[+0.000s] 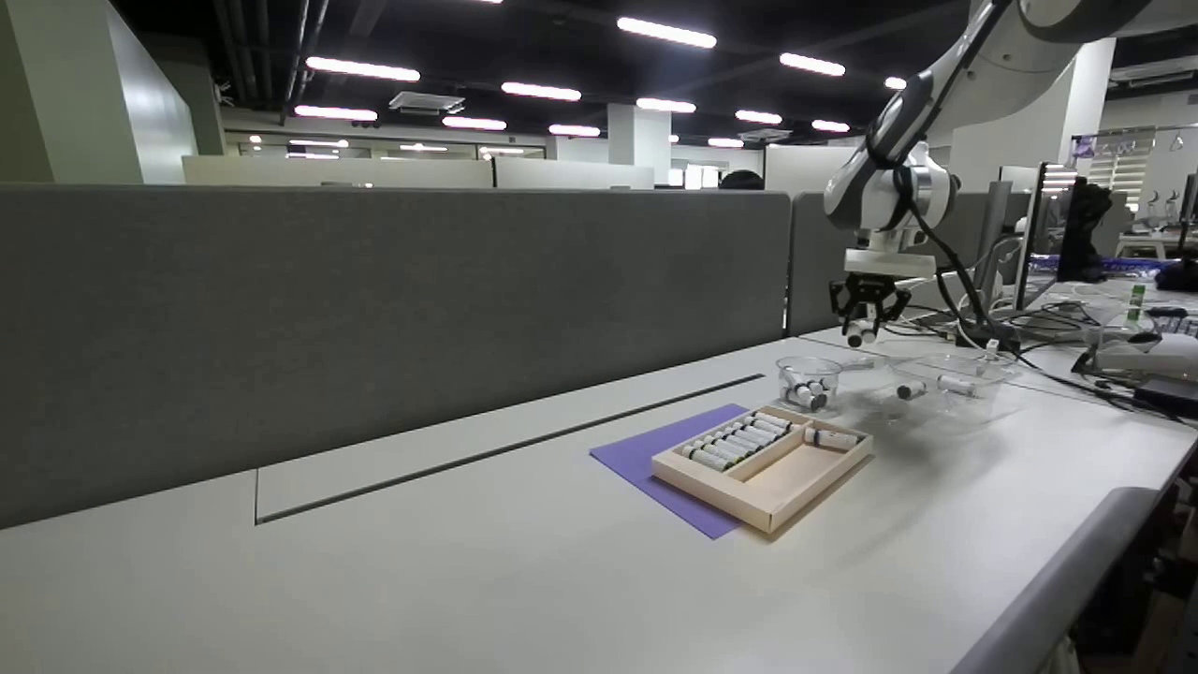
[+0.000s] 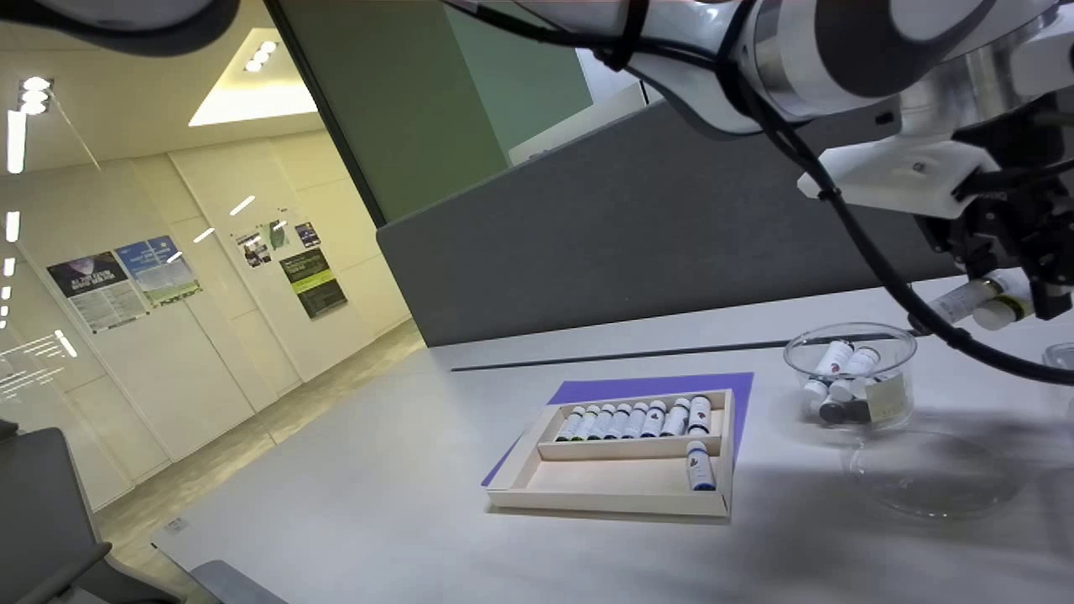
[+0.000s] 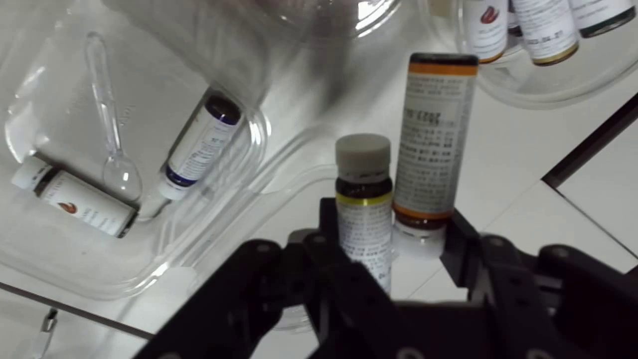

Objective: Remove two bottles from the container on the right and place them in the container on the left

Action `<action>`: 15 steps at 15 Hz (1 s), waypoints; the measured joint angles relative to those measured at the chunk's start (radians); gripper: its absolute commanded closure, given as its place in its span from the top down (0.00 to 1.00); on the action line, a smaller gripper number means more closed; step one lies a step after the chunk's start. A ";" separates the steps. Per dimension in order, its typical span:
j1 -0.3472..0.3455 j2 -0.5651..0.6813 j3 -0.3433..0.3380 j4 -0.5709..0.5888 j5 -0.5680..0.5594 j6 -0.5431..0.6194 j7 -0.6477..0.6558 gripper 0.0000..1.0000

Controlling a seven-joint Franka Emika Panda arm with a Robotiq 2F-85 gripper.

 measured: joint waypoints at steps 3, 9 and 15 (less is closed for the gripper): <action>0.018 0.010 0.026 -0.003 0.002 0.054 -0.001 0.21; 0.046 0.022 0.081 -0.017 0.003 0.111 -0.003 0.21; 0.078 0.035 0.118 -0.058 0.003 0.166 -0.010 0.71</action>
